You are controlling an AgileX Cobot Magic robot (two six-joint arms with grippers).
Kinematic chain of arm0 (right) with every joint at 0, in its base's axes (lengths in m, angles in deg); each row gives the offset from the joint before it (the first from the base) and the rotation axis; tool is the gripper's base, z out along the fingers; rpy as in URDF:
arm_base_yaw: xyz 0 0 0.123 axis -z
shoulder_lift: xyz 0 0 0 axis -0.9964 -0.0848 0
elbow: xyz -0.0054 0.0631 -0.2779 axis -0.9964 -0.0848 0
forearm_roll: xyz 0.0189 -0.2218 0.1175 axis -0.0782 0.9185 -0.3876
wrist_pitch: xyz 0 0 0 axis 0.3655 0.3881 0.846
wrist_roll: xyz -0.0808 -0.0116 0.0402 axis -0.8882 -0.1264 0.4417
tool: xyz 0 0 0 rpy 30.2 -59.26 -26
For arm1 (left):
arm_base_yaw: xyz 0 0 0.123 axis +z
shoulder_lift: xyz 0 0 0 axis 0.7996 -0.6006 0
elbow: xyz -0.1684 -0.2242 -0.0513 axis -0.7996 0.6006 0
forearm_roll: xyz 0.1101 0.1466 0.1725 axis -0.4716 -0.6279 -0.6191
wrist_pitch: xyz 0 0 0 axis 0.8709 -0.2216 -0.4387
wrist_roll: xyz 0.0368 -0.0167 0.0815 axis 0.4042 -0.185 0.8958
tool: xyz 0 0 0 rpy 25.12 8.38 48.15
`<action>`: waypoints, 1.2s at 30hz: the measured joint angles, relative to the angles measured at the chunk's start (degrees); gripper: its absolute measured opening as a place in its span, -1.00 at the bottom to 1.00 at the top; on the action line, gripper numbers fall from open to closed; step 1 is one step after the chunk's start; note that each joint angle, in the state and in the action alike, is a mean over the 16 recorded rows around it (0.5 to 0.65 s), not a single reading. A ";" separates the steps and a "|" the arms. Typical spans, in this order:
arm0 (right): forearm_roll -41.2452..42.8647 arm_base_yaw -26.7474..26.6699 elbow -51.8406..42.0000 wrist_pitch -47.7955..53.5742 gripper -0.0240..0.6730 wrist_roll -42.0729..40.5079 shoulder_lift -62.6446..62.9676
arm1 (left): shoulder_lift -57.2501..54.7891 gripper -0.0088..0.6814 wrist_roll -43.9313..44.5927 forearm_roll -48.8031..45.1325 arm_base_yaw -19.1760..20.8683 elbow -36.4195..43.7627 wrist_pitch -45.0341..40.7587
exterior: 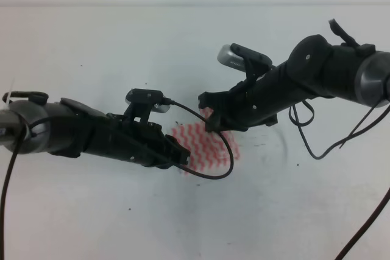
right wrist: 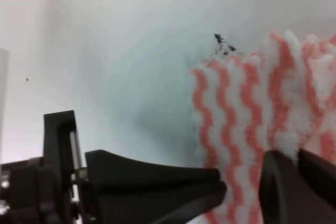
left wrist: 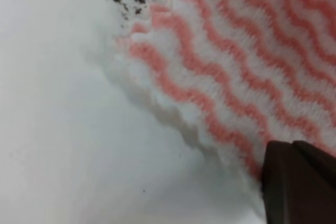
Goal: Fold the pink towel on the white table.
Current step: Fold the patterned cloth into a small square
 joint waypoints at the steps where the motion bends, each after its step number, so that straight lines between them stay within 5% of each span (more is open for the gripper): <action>1: -0.04 -0.14 0.11 -0.13 -0.98 -0.02 -0.06 | 0.00 -0.98 0.00 0.02 0.00 0.00 -0.02; 36: -1.63 -1.98 1.86 -1.05 -0.96 -0.18 -3.39 | -0.04 -0.99 -0.03 0.65 0.00 0.05 -0.40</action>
